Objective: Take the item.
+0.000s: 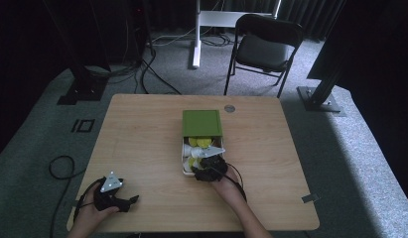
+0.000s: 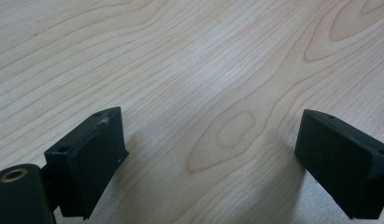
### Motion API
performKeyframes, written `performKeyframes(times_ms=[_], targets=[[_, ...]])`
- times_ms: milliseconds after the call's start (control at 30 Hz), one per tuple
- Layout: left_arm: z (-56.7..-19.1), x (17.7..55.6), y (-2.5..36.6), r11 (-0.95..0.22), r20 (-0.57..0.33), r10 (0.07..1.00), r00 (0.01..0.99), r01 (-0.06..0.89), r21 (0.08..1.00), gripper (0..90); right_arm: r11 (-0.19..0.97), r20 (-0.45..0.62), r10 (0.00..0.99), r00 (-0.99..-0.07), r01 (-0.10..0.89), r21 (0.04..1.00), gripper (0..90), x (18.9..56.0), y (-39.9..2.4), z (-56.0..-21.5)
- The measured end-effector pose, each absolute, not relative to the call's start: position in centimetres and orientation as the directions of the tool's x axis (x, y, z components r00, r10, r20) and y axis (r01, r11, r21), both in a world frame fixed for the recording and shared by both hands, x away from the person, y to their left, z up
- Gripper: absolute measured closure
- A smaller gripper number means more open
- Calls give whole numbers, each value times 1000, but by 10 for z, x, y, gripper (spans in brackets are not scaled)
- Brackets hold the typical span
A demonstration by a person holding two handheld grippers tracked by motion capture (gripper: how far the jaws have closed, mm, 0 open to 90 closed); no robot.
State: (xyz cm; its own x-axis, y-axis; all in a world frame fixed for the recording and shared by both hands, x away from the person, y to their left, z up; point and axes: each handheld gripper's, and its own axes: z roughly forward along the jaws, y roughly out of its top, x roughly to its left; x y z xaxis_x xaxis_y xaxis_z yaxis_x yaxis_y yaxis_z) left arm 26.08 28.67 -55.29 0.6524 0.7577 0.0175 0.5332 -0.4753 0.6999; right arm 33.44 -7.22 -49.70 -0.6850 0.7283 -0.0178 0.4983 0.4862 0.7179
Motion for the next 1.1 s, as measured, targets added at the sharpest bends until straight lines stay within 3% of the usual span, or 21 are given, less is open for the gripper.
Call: performKeyframes(times_ms=[1100], targets=[[-553,261,287,-475,18,758,653,533,700,96,403,-26,753,-657,429,809,395,347,-102,-430]])
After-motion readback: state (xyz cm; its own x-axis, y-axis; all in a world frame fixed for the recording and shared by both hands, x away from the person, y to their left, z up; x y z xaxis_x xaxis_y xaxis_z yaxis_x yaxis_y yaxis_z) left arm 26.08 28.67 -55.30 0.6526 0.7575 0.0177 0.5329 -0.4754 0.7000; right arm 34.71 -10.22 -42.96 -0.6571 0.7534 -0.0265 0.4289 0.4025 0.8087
